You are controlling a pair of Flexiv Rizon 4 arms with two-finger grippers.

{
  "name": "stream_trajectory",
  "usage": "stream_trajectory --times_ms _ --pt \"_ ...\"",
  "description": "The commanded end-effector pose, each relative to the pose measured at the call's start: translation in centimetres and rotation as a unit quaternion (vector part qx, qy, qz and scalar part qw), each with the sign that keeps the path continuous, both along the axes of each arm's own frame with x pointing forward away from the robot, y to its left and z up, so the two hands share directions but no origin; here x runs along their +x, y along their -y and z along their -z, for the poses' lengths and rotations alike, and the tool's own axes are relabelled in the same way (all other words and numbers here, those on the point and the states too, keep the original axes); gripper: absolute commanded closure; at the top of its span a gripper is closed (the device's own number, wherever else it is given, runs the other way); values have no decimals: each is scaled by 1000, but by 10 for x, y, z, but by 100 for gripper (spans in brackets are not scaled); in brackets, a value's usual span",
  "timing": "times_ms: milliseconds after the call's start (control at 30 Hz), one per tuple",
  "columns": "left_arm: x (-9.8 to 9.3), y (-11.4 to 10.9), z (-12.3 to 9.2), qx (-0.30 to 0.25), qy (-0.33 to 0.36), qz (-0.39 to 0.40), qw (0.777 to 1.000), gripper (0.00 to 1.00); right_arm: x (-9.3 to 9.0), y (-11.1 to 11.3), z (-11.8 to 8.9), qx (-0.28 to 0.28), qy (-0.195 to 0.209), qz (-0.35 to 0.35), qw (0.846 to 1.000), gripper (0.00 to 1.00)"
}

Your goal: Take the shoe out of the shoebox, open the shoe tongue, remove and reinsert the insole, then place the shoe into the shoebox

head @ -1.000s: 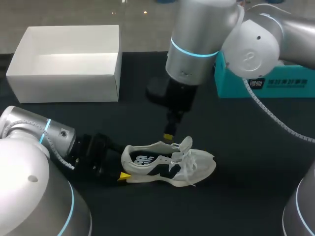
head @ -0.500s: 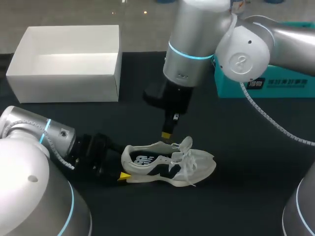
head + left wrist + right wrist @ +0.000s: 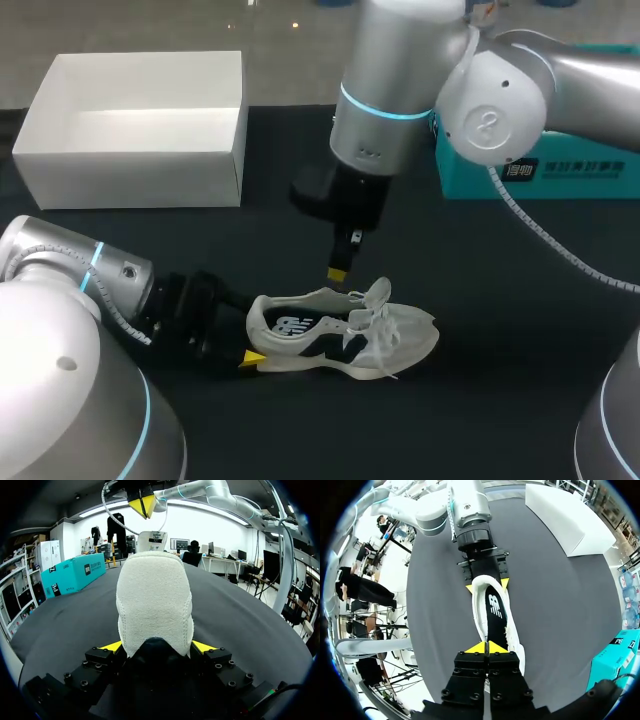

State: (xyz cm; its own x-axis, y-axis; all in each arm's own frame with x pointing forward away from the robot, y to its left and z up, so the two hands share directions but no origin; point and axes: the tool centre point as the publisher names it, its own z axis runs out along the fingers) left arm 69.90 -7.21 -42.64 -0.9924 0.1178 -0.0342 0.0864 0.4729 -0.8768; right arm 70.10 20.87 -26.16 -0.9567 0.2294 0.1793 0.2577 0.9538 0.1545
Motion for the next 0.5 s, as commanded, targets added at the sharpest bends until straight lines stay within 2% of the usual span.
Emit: stream_trajectory --times_ms 33,500 --pt "-5 4 10 2 0 -1 1000 100 2 -6 6 -2 2 -4 1000 100" --pt "-5 4 10 2 0 -1 1000 100 6 -6 40 -17 3 5 1000 100"
